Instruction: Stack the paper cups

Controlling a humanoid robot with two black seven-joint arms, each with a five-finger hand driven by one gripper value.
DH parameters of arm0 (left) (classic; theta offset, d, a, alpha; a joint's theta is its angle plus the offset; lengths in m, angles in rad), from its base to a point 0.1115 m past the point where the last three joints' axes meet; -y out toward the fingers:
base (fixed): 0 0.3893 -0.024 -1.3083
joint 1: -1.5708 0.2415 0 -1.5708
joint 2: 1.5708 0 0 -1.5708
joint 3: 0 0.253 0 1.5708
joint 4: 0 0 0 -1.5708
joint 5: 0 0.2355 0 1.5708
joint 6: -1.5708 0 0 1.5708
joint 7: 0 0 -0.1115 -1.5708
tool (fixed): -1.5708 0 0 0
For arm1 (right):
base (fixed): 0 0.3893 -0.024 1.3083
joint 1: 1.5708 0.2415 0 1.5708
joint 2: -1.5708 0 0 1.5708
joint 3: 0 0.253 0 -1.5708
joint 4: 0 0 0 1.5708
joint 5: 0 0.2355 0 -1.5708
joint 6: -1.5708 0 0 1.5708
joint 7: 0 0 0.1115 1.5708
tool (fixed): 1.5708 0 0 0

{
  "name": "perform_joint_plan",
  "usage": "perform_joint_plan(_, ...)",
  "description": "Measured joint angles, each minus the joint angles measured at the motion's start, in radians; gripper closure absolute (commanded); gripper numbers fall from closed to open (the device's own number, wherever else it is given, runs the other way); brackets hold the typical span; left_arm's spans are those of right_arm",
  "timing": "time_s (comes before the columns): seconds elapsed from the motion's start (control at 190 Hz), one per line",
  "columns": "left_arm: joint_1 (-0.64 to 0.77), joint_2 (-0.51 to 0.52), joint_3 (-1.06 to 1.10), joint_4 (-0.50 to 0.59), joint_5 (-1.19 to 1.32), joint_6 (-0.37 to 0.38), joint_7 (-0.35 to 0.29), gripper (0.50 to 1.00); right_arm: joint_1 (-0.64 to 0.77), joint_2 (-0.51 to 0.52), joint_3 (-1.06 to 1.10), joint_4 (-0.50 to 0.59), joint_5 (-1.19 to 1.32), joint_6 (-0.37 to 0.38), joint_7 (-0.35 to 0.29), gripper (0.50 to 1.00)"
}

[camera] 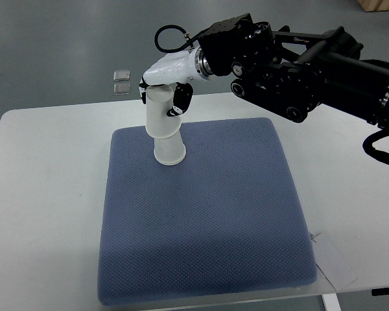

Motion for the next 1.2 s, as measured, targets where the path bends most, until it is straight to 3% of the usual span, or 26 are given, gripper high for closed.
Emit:
perform_joint_plan(0.063,0.0,0.0,0.0,0.0,0.0,0.0,0.0,0.5,-0.003,0.0,-0.003,0.0,0.0,0.0,0.0,0.807)
perform_joint_plan(0.205,0.0,0.0,0.0,0.0,0.0,0.0,0.0,0.5,-0.011,0.0,-0.004,0.0,0.0,0.006,0.0,0.673)
perform_joint_plan(0.278,0.0,0.0,0.0,0.0,0.0,0.0,0.0,0.5,-0.013,0.0,-0.004,0.0,0.0,0.01,0.0,0.64)
perform_joint_plan(0.767,0.0,0.0,0.0,0.0,0.0,0.0,0.0,0.5,-0.016,-0.034,0.014,0.001,0.017,0.0,0.0,0.619)
perform_joint_plan(0.961,0.0,0.0,0.0,0.0,0.0,0.0,0.0,0.5,-0.038,-0.155,0.107,0.0,0.138,-0.003,-0.008,0.619)
perform_joint_plan(1.197,0.0,0.0,0.0,0.0,0.0,0.0,0.0,0.5,-0.174,-0.343,0.249,-0.001,0.497,-0.02,-0.094,0.624)
